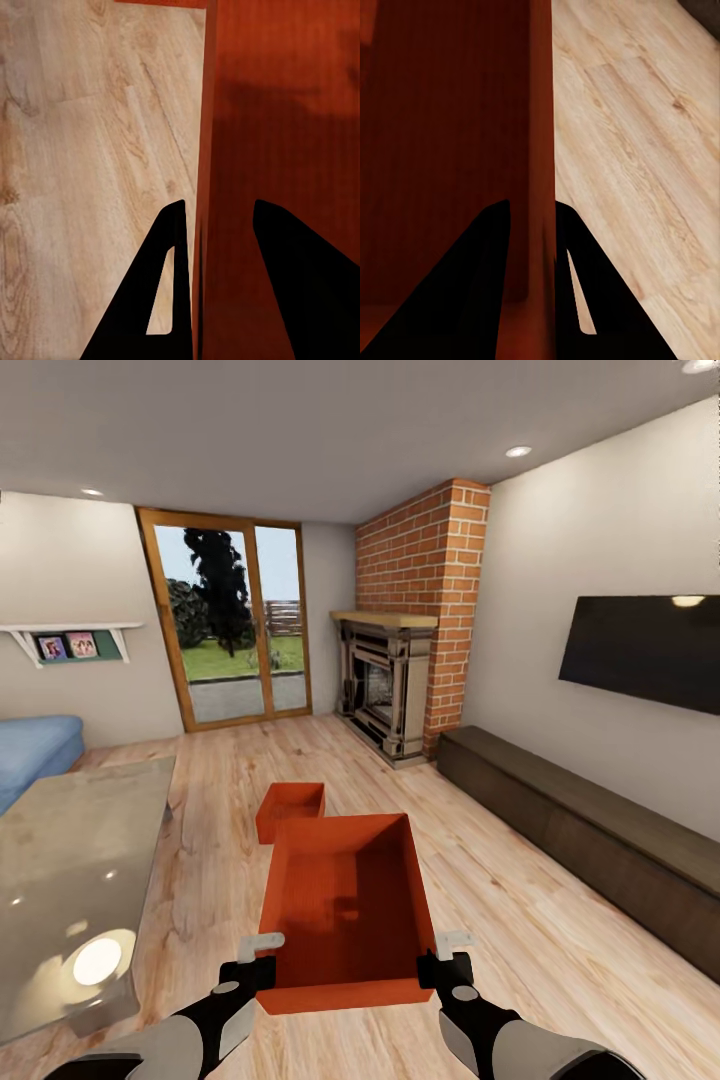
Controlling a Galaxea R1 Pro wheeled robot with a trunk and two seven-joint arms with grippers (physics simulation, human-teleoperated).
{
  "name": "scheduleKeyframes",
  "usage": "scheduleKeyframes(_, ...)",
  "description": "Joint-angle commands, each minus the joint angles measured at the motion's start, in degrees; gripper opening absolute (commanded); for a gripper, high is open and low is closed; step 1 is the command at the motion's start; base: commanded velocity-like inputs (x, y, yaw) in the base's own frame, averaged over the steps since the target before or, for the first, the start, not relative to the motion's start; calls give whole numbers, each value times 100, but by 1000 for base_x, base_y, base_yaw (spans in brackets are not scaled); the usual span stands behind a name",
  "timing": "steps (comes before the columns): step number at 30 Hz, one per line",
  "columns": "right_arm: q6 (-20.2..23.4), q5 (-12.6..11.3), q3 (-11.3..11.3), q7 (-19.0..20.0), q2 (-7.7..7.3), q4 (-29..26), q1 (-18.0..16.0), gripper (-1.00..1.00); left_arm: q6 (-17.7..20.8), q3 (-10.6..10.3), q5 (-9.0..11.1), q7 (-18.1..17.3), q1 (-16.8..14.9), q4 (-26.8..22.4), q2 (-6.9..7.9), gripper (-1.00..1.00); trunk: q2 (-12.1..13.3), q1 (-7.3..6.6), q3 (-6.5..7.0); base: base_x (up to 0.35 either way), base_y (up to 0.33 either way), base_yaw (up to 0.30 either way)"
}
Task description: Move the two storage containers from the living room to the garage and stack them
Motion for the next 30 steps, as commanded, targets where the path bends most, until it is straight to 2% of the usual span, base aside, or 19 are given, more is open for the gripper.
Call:
scheduleKeyframes(1,-36,-81,-134,36,6,-75,-9,-100,-30,-37,79,-5,-2,18,0,-100,-6,1,1,0,0,0)
scheduleKeyframes(30,-35,-67,-134,36,6,-75,-9,-100,-30,-37,75,-5,-2,17,0,-100,-6,1,267,0,0,0)
